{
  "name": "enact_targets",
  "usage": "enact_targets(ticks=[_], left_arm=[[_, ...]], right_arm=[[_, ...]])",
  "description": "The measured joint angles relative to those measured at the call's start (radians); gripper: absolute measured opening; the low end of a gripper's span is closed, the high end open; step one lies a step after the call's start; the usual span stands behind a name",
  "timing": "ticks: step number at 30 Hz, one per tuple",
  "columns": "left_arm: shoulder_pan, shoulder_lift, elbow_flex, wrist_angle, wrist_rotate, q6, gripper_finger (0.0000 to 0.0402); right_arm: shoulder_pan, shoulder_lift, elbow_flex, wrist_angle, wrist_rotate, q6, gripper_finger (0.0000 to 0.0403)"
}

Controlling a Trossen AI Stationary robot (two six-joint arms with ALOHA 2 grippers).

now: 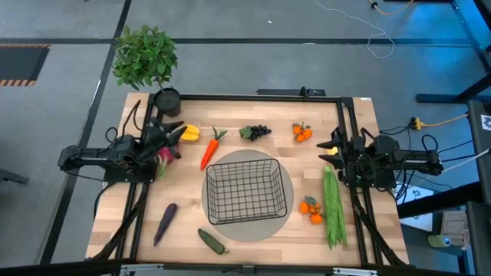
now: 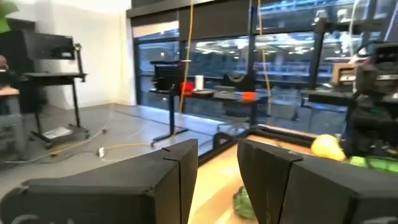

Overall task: Build produce basket
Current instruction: Put the top tangerine into the black basket

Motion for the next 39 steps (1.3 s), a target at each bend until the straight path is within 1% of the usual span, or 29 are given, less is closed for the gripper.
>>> enact_targets(ticks=[3,6,9,13,21,28,34,39], left_arm=[[0.000,0.000,0.000,0.001,0.045,-0.129,0.0106],[0.000,0.000,0.000,-0.002,0.140,-0.258,0.0106],[0.000,0.000,0.000,-0.005,0.232,-0.308,0.0106],[0.000,0.000,0.000,-0.005,0.285,-0.337,0.0106],[0.000,0.000,0.000,-0.006,0.288,-0.337,0.0106],[0.000,0.000,0.000,-0.002,0.277,-0.280,0.0105],[0.000,0.000,0.000,-0.001,0.269,-0.277,0.0105],[0.000,0.000,0.000,-0.003,0.268,-0.276,0.0105]], right_arm=[[0.000,0.000,0.000,0.003,0.000,0.068,0.0187],[0.000,0.000,0.000,-0.011,0.000,0.144,0.0187],[0.000,0.000,0.000,-0.050,0.001,0.181,0.0187],[0.000,0.003,0.000,-0.049,0.001,0.180,0.0187],[0.000,0.013,0.000,-0.018,-0.007,0.181,0.0187],[0.000,0.023,0.000,-0.029,-0.007,0.150,0.0187],[0.000,0.023,0.000,-0.020,0.005,0.158,0.0187],[0.000,0.023,0.000,0.093,0.117,0.205,0.0187]])
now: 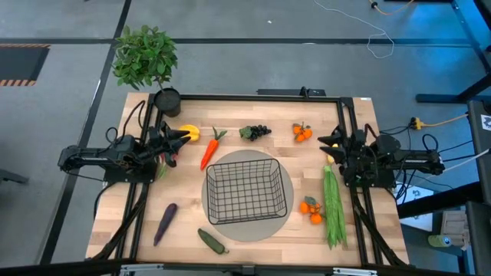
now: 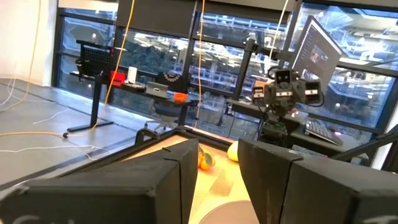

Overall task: Build produce basket
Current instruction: Put the top tangerine into the black basket

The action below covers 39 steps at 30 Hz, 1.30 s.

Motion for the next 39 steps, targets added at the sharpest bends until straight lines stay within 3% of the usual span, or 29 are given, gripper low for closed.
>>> enact_targets(ticks=[8,14,16,20,22,28,33,39], left_arm=[[0.000,0.000,0.000,0.056,-0.068,0.107,0.0105],[-0.005,0.000,0.001,0.042,0.002,0.061,0.0105],[-0.005,0.000,0.001,0.055,0.017,0.052,0.0105],[-0.005,0.000,0.001,0.073,0.018,0.050,0.0105],[-0.005,0.000,0.001,0.071,0.019,0.047,0.0105],[-0.005,0.000,0.001,0.073,0.027,0.039,0.0105],[-0.005,0.000,0.001,0.129,0.027,0.050,0.0105],[-0.005,0.000,0.001,0.232,0.027,0.052,0.0105]], right_arm=[[0.000,0.000,0.000,0.007,-0.025,0.006,0.0187],[0.000,0.000,0.000,-0.072,-0.002,0.005,0.0187],[0.001,0.002,0.000,-0.079,0.085,0.007,0.0187],[0.000,0.023,0.000,-0.078,0.396,0.056,0.0188],[0.000,0.046,0.008,-0.081,0.452,0.023,0.0187],[0.000,0.184,0.112,-0.079,0.460,0.058,0.0187],[0.000,0.355,0.275,-0.123,0.473,-0.042,0.0187],[0.000,0.599,0.419,-0.407,0.653,0.038,0.0187]])
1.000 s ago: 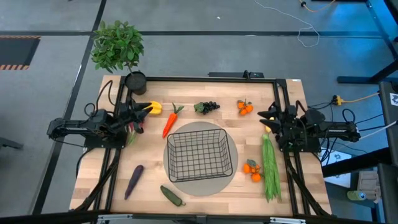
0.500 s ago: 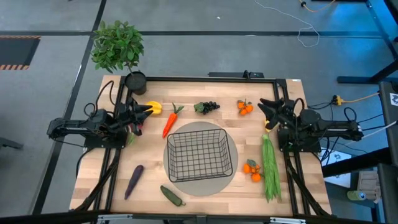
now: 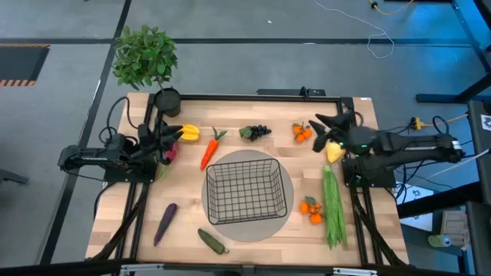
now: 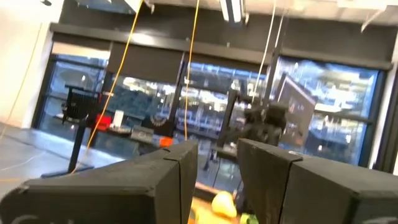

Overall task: Build produce basket
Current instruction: Put the top tangerine into the black basket

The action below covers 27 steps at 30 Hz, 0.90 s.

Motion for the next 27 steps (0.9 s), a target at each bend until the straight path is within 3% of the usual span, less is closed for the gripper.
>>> enact_targets(ticks=[7,13,18,24,27], left_arm=[[0.000,0.000,0.000,0.061,0.000,0.000,0.0105],[0.001,0.000,0.000,0.089,0.000,0.001,0.0105],[0.001,0.000,0.000,0.106,0.000,0.000,0.0105],[0.001,0.000,0.000,0.105,0.000,0.000,0.0105],[0.001,0.000,0.000,0.105,0.000,0.000,0.0105]], right_arm=[[-0.005,0.232,0.009,-0.126,0.058,0.333,0.0187],[-0.102,0.384,0.009,-0.190,-0.068,0.531,0.0187],[-0.233,0.488,0.038,-0.195,-0.081,0.539,0.0187],[-0.366,0.602,0.089,-0.199,-0.253,0.527,0.0187],[-0.408,0.657,0.113,-0.197,-0.283,0.506,0.0187]])
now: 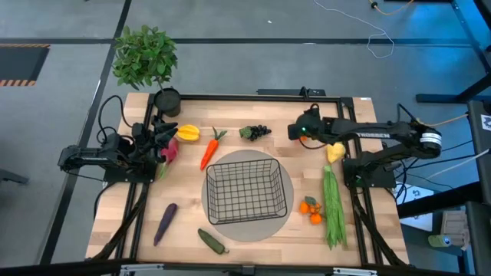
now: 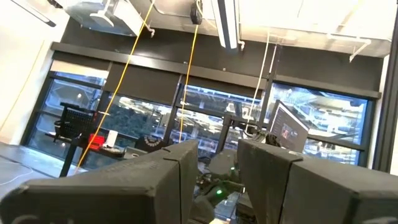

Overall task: Build produce basket
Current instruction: Put the top tangerine into the black basket

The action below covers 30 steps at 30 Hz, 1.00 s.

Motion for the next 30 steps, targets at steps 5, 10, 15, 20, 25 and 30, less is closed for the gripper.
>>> enact_targets(ticks=[5,10,15,20,25,30], left_arm=[[0.000,0.000,0.000,-0.002,0.000,0.000,0.0105],[0.000,0.000,0.000,-0.003,0.000,-0.001,0.0105],[0.000,0.000,0.000,-0.003,0.000,-0.002,0.0105],[0.000,0.000,0.000,-0.003,0.000,-0.003,0.0105],[0.000,0.000,0.000,-0.003,0.000,-0.001,0.0105],[0.000,0.000,0.000,-0.003,0.000,-0.001,0.0105]], right_arm=[[-0.042,0.074,0.018,0.005,0.002,-0.018,0.0187],[-0.065,0.146,0.018,0.016,-0.022,-0.020,0.0187],[-0.066,0.189,0.018,0.067,-0.024,-0.025,0.0187],[-0.066,0.196,0.018,0.077,-0.028,-0.045,0.0173],[-0.065,0.192,0.018,0.073,-0.043,-0.045,0.0131],[-0.065,0.192,0.018,0.073,-0.073,-0.045,0.0064]])
